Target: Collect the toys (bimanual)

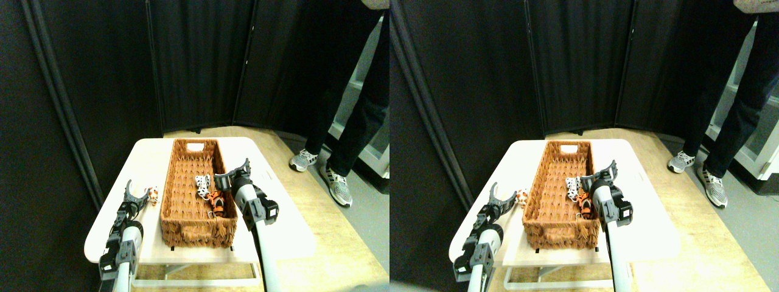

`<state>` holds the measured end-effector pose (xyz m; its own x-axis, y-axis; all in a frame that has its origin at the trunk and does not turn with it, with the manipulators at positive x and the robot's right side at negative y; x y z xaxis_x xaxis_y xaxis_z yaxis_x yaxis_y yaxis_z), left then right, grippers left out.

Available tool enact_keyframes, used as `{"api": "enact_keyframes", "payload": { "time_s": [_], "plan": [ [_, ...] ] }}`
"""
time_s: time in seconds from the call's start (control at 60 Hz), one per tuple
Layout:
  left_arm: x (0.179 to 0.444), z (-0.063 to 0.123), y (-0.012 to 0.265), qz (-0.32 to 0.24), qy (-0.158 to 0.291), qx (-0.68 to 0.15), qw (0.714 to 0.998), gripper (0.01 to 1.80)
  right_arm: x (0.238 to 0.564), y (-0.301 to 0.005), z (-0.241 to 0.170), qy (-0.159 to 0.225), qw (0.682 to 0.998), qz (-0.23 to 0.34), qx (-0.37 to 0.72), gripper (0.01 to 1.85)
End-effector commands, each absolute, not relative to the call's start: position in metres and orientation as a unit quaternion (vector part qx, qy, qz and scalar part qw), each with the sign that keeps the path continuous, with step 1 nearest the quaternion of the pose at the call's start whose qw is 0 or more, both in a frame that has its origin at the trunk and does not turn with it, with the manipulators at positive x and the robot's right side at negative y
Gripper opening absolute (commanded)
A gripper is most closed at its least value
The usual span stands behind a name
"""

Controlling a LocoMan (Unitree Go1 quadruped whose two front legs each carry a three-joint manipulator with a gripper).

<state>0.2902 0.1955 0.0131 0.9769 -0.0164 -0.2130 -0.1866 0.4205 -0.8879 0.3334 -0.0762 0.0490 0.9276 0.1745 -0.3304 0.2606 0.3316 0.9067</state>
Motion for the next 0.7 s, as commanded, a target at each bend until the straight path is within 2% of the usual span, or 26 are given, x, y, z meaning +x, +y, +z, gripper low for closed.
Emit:
{"api": "enact_keyframes", "payload": {
  "time_s": [0.017,0.117,0.133,0.15,0.2,0.317,0.7],
  "plan": [
    [0.29,0.022,0.193,0.034,0.104,-0.546,0.83,0.43,0.337,-0.072,0.049,0.182,0.802,-0.029,0.568,1.12],
    [0.292,0.024,0.193,0.025,0.123,-0.564,0.816,0.48,0.338,-0.071,0.048,0.182,0.802,-0.03,0.568,1.11],
    [0.293,0.025,0.193,0.02,0.136,-0.585,0.799,0.49,0.339,-0.071,0.047,0.182,0.802,-0.031,0.567,1.1],
    [0.294,0.025,0.193,0.015,0.14,-0.589,0.796,0.49,0.339,-0.07,0.047,0.182,0.804,-0.031,0.565,1.1],
    [0.294,0.025,0.192,0.009,0.144,-0.592,0.793,0.49,0.339,-0.07,0.047,0.182,0.804,-0.03,0.565,1.09],
    [0.293,0.025,0.188,-0.003,0.153,-0.621,0.768,0.52,0.34,-0.068,0.046,0.182,0.807,-0.032,0.561,1.08],
    [0.301,0.017,0.174,-0.029,0.15,-0.644,0.75,0.52,0.344,-0.063,0.045,0.18,0.812,-0.037,0.554,1.04]
  ]
}}
